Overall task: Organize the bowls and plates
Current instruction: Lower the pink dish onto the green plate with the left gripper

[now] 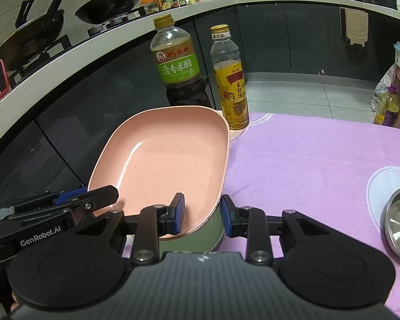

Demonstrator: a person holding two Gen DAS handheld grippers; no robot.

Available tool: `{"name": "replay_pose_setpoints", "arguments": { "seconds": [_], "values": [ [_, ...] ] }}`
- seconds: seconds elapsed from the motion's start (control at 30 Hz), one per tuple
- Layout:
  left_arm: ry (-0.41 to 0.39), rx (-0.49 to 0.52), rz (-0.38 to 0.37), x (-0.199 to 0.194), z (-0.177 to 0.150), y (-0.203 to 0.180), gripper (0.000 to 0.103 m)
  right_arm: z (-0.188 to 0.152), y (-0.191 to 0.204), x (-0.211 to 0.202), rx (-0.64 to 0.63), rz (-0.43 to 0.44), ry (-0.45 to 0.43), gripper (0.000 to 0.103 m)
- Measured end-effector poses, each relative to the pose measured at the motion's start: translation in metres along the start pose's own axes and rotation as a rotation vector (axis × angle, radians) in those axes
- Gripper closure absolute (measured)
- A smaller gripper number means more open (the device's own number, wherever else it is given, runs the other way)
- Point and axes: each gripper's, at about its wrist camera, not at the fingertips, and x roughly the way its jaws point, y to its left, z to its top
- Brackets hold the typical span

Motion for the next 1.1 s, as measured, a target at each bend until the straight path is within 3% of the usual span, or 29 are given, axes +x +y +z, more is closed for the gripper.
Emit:
{"name": "replay_pose_setpoints", "arguments": {
  "seconds": [0.37, 1.1],
  "values": [
    [0.033, -0.012, 0.003, 0.007, -0.008, 0.006, 0.081, -0.002, 0.002, 0.007, -0.004, 0.009, 0.027, 0.075],
    [0.208, -0.063, 0.034, 0.052, -0.039, 0.033, 0.081, -0.022, 0.007, 0.067, -0.042, -0.038, 0.192, 0.075]
  ]
}}
